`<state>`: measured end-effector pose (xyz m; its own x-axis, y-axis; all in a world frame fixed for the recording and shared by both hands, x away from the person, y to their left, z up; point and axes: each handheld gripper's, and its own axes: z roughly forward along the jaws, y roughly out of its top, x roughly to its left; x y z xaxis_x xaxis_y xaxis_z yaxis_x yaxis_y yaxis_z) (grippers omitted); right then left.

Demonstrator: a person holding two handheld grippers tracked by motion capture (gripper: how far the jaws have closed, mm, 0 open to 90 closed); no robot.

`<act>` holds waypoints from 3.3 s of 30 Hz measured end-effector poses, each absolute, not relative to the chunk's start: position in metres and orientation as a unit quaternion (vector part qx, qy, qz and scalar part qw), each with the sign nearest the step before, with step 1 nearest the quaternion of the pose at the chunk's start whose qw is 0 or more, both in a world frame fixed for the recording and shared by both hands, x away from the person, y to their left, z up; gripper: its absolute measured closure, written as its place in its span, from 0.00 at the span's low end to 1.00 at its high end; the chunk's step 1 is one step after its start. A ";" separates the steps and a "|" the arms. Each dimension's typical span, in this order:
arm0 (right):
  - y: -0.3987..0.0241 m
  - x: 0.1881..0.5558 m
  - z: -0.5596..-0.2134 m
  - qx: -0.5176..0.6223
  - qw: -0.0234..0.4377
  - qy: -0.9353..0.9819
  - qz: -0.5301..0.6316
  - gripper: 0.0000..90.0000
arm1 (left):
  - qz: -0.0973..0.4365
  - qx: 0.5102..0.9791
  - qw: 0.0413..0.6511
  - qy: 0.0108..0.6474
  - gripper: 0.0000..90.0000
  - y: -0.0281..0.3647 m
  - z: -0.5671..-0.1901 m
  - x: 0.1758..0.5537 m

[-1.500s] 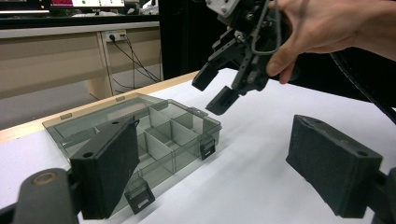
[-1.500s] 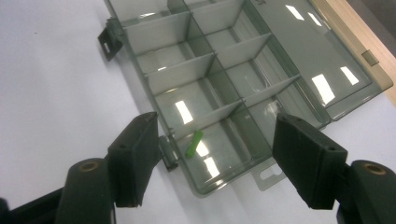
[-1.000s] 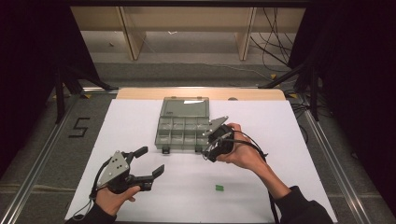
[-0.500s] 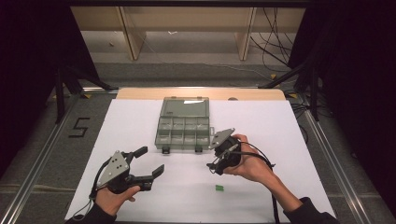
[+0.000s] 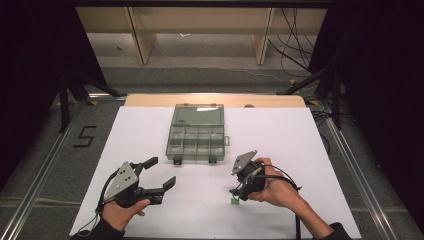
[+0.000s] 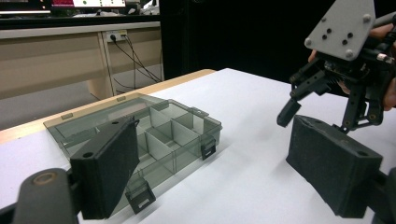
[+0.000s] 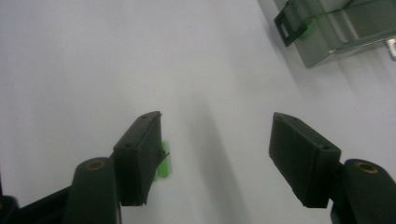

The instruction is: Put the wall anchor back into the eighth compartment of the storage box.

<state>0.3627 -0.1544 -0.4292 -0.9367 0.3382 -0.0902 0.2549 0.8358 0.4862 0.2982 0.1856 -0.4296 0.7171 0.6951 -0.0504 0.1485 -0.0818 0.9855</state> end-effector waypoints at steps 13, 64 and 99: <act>-0.152 0.357 -0.443 0.141 0.055 0.965 0.214 0.56 | 0.224 0.700 0.607 0.302 0.18 0.185 -0.430 0.298; -0.139 0.363 -0.458 0.110 0.013 0.980 0.166 0.94 | 0.223 0.699 0.609 0.301 0.18 0.185 -0.431 0.299; -0.119 0.425 -0.410 0.140 0.094 0.956 0.240 0.94 | 0.225 0.701 0.605 0.304 0.18 0.186 -0.430 0.299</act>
